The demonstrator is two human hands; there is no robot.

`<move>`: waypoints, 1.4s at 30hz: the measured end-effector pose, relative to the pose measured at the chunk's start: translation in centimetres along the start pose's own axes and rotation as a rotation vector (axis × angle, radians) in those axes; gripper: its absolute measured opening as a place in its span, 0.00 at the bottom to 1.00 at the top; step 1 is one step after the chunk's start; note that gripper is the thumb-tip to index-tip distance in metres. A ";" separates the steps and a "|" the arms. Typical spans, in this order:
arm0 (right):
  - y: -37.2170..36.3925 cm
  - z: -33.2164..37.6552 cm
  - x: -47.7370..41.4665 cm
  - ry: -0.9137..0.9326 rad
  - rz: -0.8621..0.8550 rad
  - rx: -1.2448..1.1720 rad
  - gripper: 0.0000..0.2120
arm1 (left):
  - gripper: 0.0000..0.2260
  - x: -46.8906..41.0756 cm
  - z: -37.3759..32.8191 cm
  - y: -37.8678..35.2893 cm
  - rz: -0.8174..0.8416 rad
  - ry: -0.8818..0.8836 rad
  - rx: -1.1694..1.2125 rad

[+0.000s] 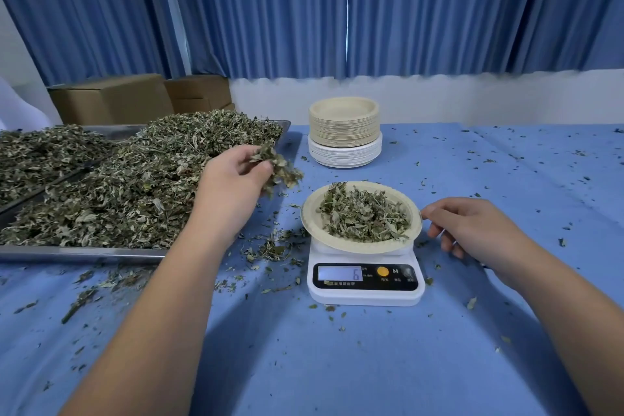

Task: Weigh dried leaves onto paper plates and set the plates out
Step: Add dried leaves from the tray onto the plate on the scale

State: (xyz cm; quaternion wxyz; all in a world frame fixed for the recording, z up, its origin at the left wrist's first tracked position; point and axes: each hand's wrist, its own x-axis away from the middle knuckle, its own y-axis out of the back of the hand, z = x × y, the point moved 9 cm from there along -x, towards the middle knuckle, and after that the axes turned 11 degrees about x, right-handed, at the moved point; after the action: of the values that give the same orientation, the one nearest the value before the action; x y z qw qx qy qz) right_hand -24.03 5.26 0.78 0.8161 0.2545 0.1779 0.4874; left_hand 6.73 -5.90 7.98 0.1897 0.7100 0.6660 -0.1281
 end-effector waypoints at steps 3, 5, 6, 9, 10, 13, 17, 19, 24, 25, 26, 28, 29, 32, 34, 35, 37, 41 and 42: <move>-0.1 -0.1 -0.2 0.000 0.006 0.009 0.09 | 0.13 0.0 -0.7 -3.6 0.107 0.010 0.064; -0.1 -0.1 -0.3 0.003 0.015 0.011 0.10 | 0.09 -0.1 -1.3 -6.0 0.170 -0.012 0.009; -0.1 -0.2 -0.3 0.005 0.017 0.011 0.10 | 0.08 -0.1 -1.6 -7.1 0.197 -0.024 -0.039; 0.0 -0.2 -0.2 0.011 0.018 0.009 0.10 | 0.09 0.0 -1.7 -9.6 0.282 -0.057 -0.206; 0.0 -0.1 -0.3 0.012 0.017 0.010 0.10 | 0.09 0.0 -1.6 -10.2 0.306 -0.072 -0.260; 0.1 -0.1 -0.4 0.011 0.011 0.013 0.10 | 0.09 -0.2 -1.1 -10.6 0.304 -0.079 -0.298; 0.2 0.0 -0.4 0.010 0.009 0.012 0.09 | 0.04 -0.7 -0.8 -9.6 0.236 -0.059 -0.194; 0.2 -0.1 -0.5 0.007 0.010 0.005 0.09 | 0.02 -0.9 -0.8 -9.1 0.216 -0.063 -0.135; 0.2 -0.2 -0.5 0.005 0.012 0.016 0.09 | 0.09 -1.0 -0.5 -8.4 0.253 -0.018 -0.058; 0.2 -0.2 -0.5 0.005 0.011 0.019 0.09 | 0.11 -0.9 -0.2 -8.5 0.272 -0.008 -0.067; 0.2 -0.3 -0.5 0.005 0.011 0.021 0.09 | 0.12 -0.8 0.0 -8.6 0.285 -0.003 -0.073; 0.2 -0.3 -0.5 0.004 0.010 0.023 0.09 | 0.08 -0.7 0.2 -8.6 0.279 -0.004 -0.062; 0.3 -0.4 -0.5 0.004 0.009 0.023 0.09 | 0.05 -0.7 0.3 -8.4 0.263 -0.007 -0.049; 0.4 -0.5 -0.4 -0.004 0.008 0.028 0.09 | 0.07 -0.8 -0.1 -7.5 0.223 -0.043 -0.015; 0.4 -0.5 -0.3 -0.010 0.009 0.033 0.09 | 0.08 -1.0 -0.4 -6.4 0.196 -0.057 -0.024; 0.4 -0.4 -0.3 -0.011 0.010 0.034 0.09 | 0.08 -1.1 -0.5 -5.6 0.176 -0.060 -0.036; 0.4 -0.3 -0.2 -0.012 0.012 0.032 0.10 | 0.06 -1.3 -0.4 -3.8 0.125 -0.064 -0.061; 0.3 -0.2 -0.2 -0.006 0.015 0.034 0.10 | 0.04 -1.3 0.9 0.8 0.008 -0.033 -0.194; 0.2 -0.2 -0.2 -0.006 0.016 0.032 0.10 | 0.04 -1.3 1.4 1.9 -0.011 -0.013 -0.276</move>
State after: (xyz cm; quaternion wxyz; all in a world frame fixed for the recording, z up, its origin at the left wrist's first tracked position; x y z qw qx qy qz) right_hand -24.40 5.21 0.76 0.8086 0.2705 0.1811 0.4900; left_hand 8.59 -7.75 7.45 0.2894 0.6726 0.6798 -0.0410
